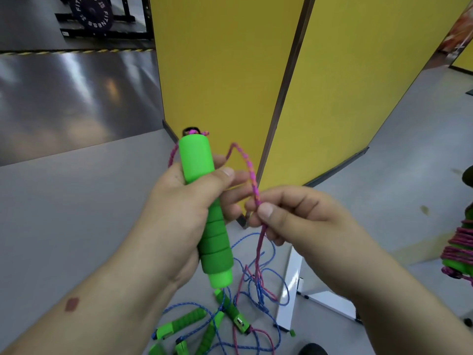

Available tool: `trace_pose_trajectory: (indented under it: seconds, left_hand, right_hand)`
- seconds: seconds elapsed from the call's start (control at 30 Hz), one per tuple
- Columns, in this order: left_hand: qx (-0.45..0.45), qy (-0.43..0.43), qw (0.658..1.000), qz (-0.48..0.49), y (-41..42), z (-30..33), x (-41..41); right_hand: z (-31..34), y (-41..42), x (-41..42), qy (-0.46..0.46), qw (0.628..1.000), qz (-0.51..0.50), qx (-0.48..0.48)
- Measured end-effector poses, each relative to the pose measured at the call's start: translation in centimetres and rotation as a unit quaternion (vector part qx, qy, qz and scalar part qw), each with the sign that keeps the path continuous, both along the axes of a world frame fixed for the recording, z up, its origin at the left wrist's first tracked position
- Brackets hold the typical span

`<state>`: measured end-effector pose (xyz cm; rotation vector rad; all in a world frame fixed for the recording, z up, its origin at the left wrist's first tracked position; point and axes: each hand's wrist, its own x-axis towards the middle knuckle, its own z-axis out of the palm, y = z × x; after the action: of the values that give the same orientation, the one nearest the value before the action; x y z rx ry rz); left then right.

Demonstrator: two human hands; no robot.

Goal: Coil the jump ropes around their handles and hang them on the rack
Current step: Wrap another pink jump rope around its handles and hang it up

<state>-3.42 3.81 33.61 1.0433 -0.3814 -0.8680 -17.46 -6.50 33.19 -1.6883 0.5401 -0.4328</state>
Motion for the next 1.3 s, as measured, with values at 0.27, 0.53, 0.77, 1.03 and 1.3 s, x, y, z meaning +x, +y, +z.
trace_pose_trajectory:
  seconds: [0.27, 0.53, 0.77, 1.03, 1.3]
  left_hand:
    - [0.021, -0.099, 0.989, -0.108, -0.2, -1.5, -2.3]
    - [-0.015, -0.014, 1.0, 0.0, -0.2, 0.4, -0.3]
    - [-0.012, -0.016, 0.999, 0.025, 0.0, 0.6, 0.7]
    - [0.035, -0.141, 0.983, -0.11, 0.0, -1.2, -2.2]
    - [-0.012, -0.044, 0.999, -0.015, -0.2, 0.3, -1.3]
  right_hand:
    - [1.8, 0.9, 0.7, -0.137, 0.98, -0.144, 0.022]
    - [-0.3, 0.2, 0.3, 0.034, 0.997, -0.007, 0.063]
    - [0.0, 0.2, 0.0, 0.016, 0.999, 0.024, 0.04]
    - [1.9, 0.4, 0.7, -0.131, 0.984, -0.106, 0.048]
    - [0.6, 0.4, 0.7, -0.025, 0.996, -0.048, 0.072]
